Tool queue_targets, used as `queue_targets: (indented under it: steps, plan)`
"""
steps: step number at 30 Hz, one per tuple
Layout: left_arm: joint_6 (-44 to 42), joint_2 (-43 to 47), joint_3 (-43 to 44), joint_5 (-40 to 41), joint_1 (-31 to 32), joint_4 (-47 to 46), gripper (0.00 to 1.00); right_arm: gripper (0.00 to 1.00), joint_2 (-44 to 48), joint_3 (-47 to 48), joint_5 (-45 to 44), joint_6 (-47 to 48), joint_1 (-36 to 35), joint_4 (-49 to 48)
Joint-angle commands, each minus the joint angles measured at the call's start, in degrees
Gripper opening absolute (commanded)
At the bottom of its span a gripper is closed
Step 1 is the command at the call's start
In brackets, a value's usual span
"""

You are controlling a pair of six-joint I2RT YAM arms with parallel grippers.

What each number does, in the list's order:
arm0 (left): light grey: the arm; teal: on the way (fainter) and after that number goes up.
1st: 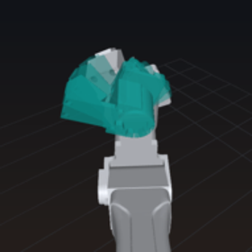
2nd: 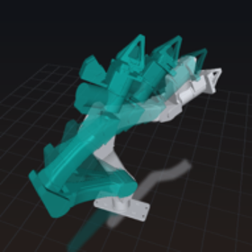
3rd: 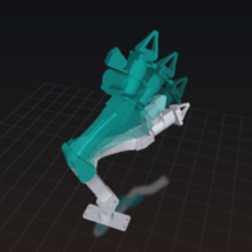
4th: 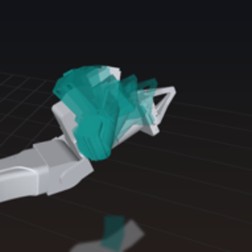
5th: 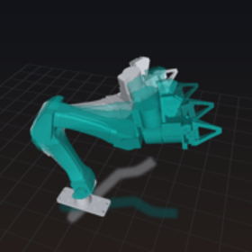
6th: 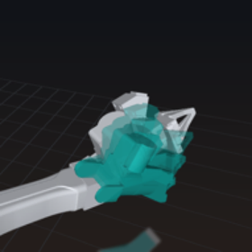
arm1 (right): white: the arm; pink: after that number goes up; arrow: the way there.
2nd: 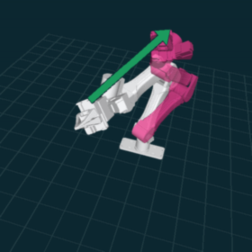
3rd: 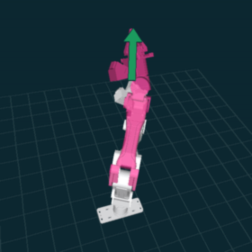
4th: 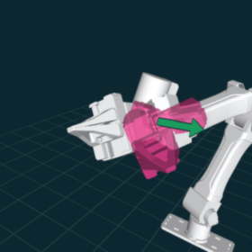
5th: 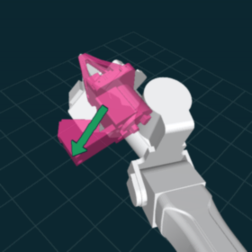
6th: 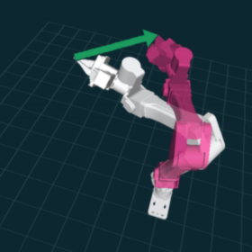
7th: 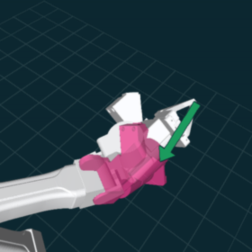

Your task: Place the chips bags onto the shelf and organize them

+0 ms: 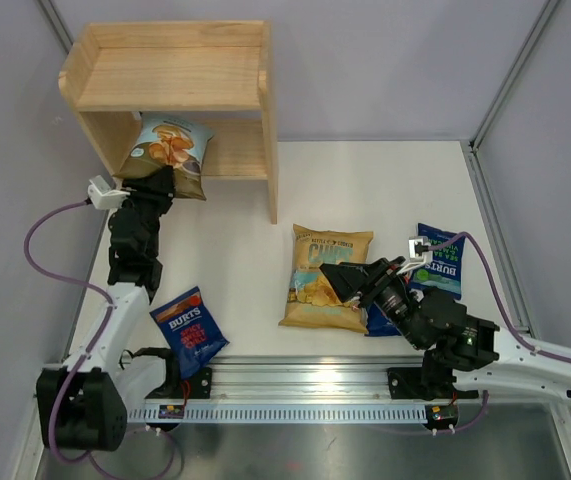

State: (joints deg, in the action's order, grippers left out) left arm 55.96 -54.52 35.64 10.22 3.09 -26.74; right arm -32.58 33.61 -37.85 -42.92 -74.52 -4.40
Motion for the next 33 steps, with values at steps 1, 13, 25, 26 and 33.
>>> queue_targets:
  steps: [1, 13, 25, 26, 33]
  plan:
    - [2.4, -4.0, 2.5, -5.8, -2.6, -12.9, 0.12, 0.84, -0.4, 1.2, -0.4, -0.6, -0.2, -0.6]
    - [8.1, -15.4, 5.0, -5.9, -9.0, -9.3, 0.13, 0.84, 2.0, -1.1, -1.4, -0.9, -0.2, -0.9]
    - [11.6, -19.7, 4.8, -2.8, -12.0, -3.6, 0.21, 0.85, 4.5, -3.2, -2.8, -0.7, -0.3, -0.9]
    - [11.9, -20.0, 5.1, -2.7, -12.0, -3.2, 0.23, 0.85, 4.8, -3.4, -2.8, -0.6, -0.2, -0.8]
    - [12.0, -22.2, 9.6, -2.0, -12.1, 4.3, 0.32, 0.85, 6.8, -3.9, -3.6, -0.6, -0.2, 0.5]
